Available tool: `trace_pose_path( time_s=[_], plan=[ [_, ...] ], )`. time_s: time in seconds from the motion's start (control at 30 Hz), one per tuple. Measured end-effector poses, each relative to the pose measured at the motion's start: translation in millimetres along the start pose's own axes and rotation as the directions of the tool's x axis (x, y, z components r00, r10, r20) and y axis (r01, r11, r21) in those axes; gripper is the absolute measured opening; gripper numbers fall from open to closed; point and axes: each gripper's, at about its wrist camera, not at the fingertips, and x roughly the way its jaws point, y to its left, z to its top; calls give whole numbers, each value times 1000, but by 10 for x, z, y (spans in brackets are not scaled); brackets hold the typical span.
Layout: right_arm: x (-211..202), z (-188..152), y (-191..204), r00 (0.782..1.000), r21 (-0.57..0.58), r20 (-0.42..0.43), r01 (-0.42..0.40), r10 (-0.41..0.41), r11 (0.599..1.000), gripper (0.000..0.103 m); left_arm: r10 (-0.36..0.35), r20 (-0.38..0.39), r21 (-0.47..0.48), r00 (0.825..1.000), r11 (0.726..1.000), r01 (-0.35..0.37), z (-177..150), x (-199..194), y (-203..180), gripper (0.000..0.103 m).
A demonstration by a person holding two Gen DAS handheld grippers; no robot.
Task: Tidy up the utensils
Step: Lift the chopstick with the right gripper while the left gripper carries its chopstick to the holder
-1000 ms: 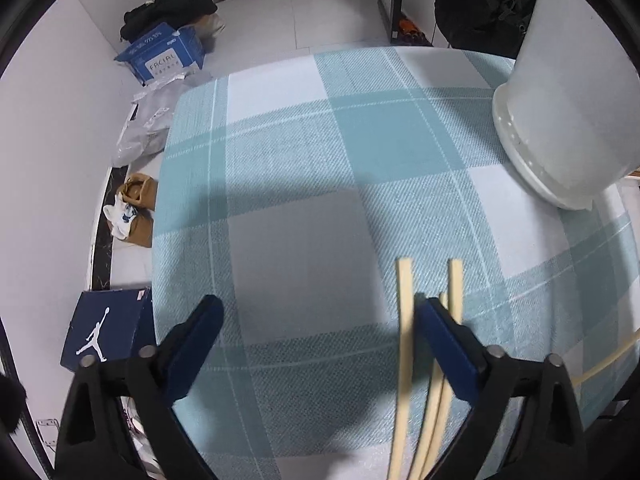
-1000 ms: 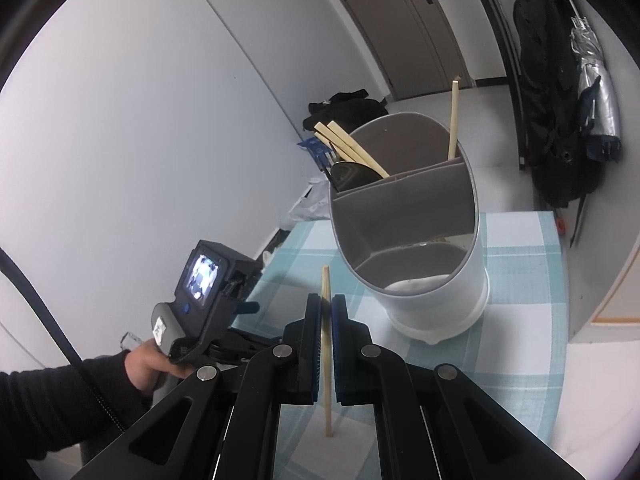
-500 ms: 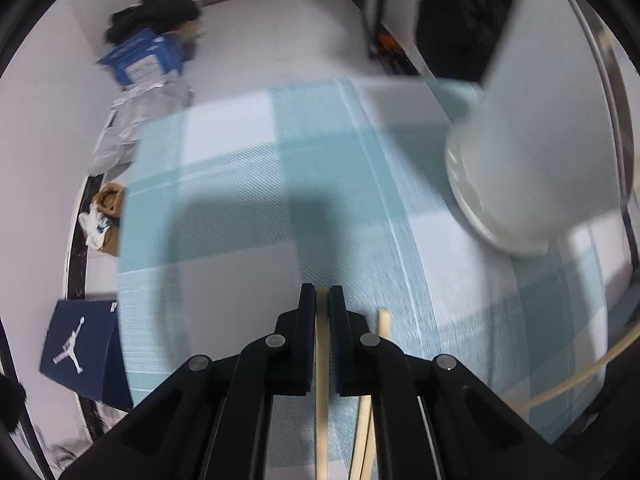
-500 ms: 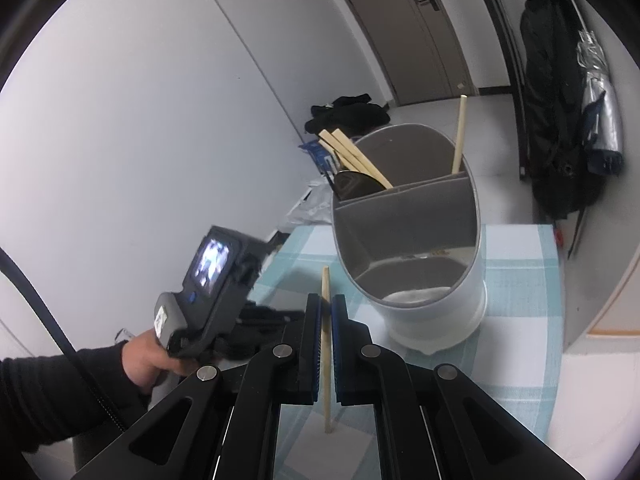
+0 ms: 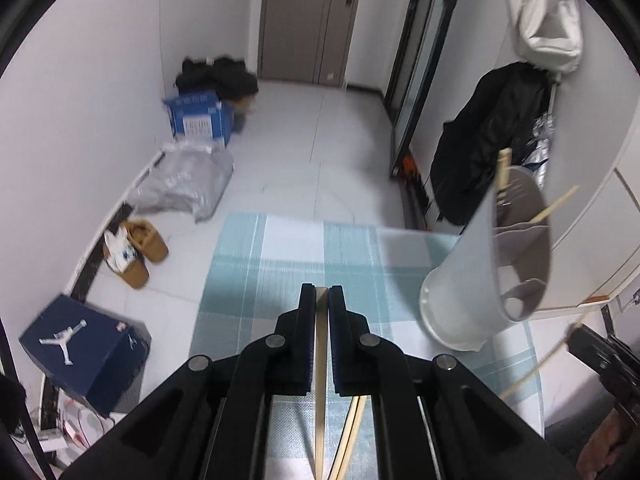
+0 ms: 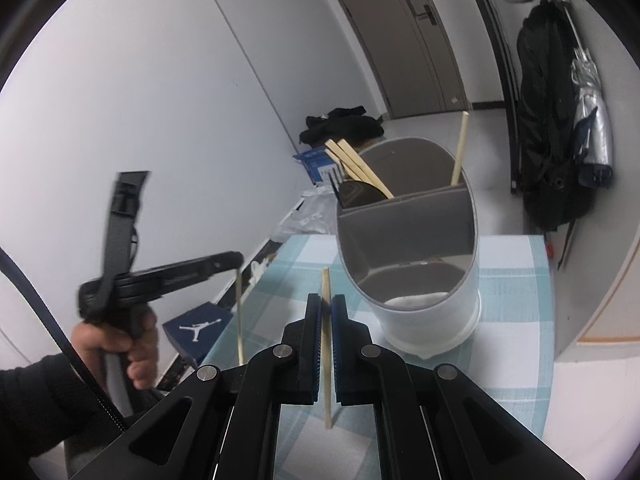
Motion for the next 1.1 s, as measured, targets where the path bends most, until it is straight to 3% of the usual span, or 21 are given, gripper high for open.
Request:
trace_pose_path(
  time_s=[0.13, 0.3, 0.83, 1.1],
  plan=[
    [-36, -39, 81, 1000, -25, 18, 22, -22, 999, 4, 3, 69, 23, 998, 1000, -5, 15, -113, -18, 3],
    [-98, -100, 152, 998, -58, 36, 48, -46, 997, 4, -26, 93, 0, 995, 1000, 26, -18, -218, -27, 3],
    [-370, -216, 205, 992, -63, 88, 94, -88, 994, 4, -71, 120, 47, 990, 997, 66, -74, -554, -286, 3],
    [-585, -132, 219, 985, -68, 146, 99, -89, 993, 4, -124, 125, 42, 984, 992, 120, 6, -712, -385, 3]
  ],
)
